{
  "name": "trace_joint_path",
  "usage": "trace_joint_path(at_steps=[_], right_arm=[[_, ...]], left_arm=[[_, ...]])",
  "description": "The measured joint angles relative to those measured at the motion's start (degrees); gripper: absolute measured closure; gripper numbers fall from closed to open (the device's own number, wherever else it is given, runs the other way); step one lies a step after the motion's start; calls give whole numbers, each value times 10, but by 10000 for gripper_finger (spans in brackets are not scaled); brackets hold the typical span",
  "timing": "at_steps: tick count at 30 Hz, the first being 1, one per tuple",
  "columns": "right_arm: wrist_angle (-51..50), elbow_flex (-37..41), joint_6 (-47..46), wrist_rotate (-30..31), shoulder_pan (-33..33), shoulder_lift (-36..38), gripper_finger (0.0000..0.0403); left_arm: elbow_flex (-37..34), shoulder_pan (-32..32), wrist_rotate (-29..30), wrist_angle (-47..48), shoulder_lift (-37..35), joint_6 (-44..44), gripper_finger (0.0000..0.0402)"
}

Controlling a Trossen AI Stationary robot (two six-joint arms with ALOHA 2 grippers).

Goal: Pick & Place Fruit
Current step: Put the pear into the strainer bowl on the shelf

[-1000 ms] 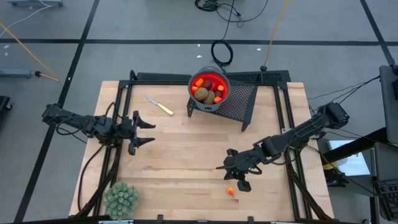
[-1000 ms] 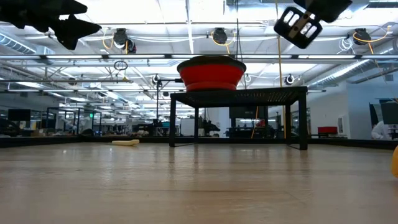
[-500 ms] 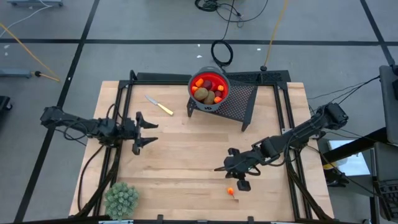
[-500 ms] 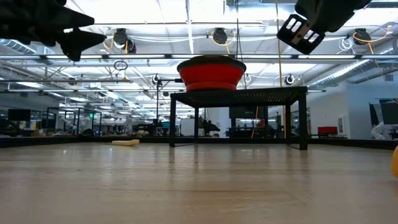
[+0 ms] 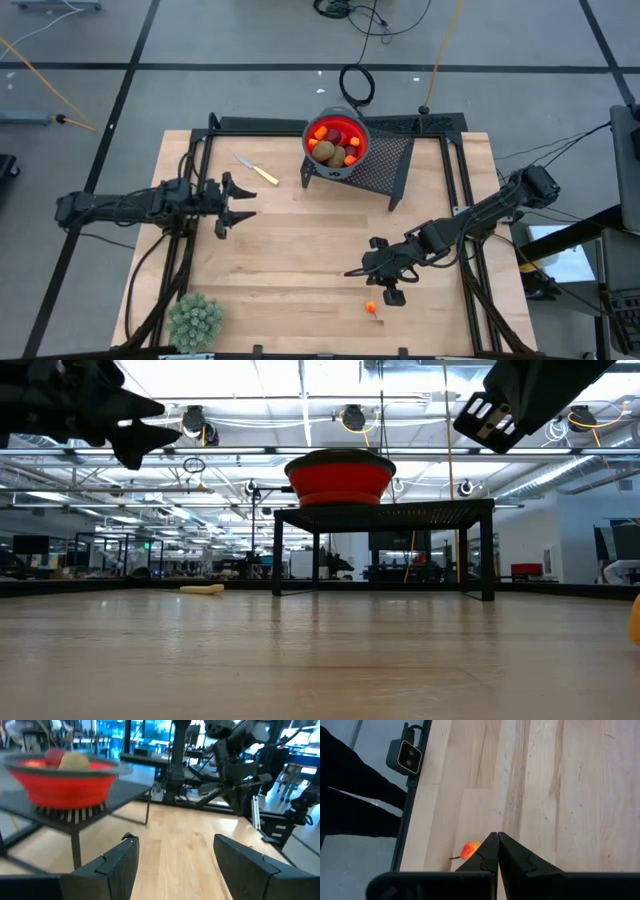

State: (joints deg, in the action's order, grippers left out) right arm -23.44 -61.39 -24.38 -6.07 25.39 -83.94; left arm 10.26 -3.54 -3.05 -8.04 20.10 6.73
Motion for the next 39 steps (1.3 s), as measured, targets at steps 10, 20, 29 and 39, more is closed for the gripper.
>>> trace_joint_path(at_steps=[10, 20, 29, 39], right_arm=[[1, 0, -35, 0, 27, 0, 402], [34, -1, -125, 15, 83, -11, 402], [-16, -69, -181, 56, 117, -62, 403], [-173, -215, -268, 60, 147, -162, 403]], left_arm=[[0, -12, -4, 44, 0, 39, 147], [0, -12, 3, 45, 0, 38, 147], [0, -12, 4, 47, 0, 40, 147], [0, -12, 1, 49, 0, 36, 147]])
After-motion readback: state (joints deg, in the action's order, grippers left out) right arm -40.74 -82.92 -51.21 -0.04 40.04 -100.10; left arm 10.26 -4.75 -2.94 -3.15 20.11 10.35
